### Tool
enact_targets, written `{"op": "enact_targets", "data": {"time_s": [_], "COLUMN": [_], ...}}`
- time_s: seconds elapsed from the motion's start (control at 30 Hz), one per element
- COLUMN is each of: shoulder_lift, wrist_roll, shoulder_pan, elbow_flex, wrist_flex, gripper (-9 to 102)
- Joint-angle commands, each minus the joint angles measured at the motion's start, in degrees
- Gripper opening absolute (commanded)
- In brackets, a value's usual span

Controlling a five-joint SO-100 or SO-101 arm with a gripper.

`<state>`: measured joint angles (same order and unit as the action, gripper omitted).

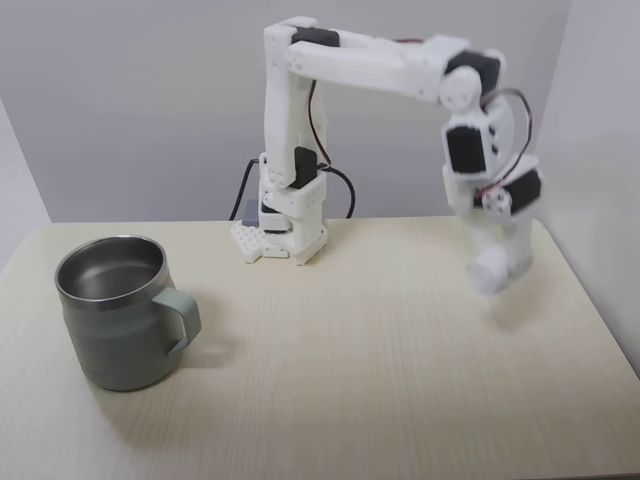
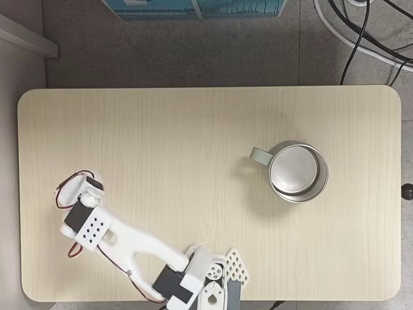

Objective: Grasp a dressing and put it in the cup.

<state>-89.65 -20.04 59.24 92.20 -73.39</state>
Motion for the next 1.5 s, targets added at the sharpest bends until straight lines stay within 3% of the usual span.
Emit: {"op": "enact_targets", "data": {"time_s": [0.0, 0.27, 0.6, 1.07, 1.47], "shoulder_lift": [3.4, 7.2, 9.7, 5.3, 5.1], "wrist_roll": [1.1, 4.4, 10.5, 14.0, 16.3], "shoulder_pan": [-1.7, -8.3, -35.8, -75.2, -95.4], "elbow_flex": [8.3, 13.2, 22.3, 30.1, 23.6], "wrist_flex": [-6.2, -17.6, -27.6, -31.3, -31.4], "gripper": [0, 0, 0, 1, 0]}}
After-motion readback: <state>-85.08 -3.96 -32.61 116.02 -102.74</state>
